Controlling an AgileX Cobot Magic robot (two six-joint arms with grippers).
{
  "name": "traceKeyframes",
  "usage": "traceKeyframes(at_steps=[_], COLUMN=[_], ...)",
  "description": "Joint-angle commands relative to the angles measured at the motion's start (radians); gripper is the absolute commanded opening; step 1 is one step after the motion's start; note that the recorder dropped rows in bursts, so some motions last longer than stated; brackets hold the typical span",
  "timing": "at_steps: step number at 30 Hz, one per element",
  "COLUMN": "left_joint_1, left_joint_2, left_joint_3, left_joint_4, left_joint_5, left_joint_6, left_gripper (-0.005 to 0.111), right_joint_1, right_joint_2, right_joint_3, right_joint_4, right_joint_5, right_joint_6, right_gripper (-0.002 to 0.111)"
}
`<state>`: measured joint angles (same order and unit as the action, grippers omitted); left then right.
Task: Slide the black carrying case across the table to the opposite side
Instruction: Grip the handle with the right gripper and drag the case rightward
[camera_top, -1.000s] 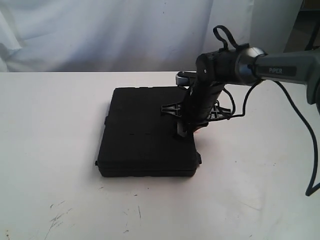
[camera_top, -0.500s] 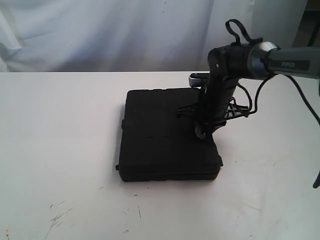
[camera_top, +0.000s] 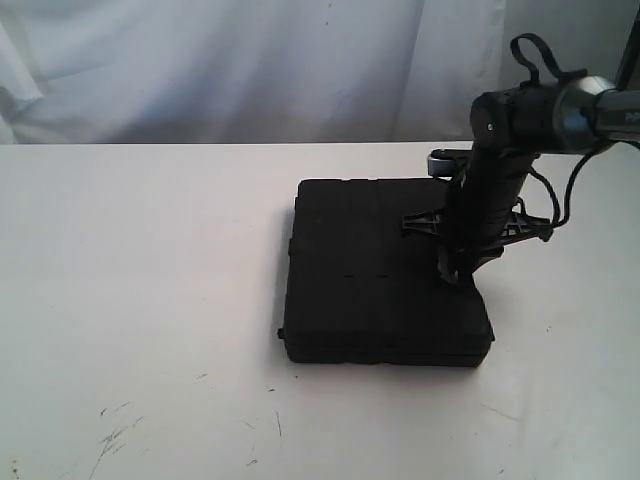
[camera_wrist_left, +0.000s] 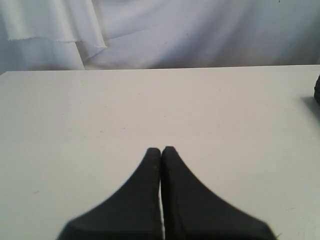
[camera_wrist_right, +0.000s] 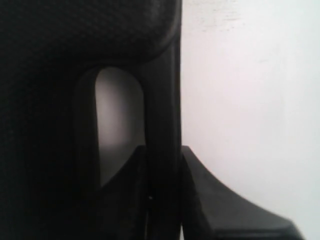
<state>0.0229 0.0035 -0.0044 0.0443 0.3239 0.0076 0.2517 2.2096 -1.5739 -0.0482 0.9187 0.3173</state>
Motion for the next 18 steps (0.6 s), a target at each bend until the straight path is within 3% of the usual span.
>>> traceKeyframes(at_steps=[1,18], left_joint_1=[0.000,0.000], left_joint_2=[-0.003,-0.003], left_joint_3=[0.004,0.004], left_joint_4=[-0.006,-0.006], left_joint_5=[-0.006,-0.006], left_joint_6=[-0.001,0.000], left_gripper=[0.000,0.000], right_joint_1=[-0.048,-0.210], right_joint_2=[-0.030,-0.037], right_joint_3=[0.023,0.023], right_joint_4=[-0.059,-0.110], right_joint_5=[0.029,0.028], right_joint_6=[-0.026,-0.115], right_gripper=[0.000,0.000])
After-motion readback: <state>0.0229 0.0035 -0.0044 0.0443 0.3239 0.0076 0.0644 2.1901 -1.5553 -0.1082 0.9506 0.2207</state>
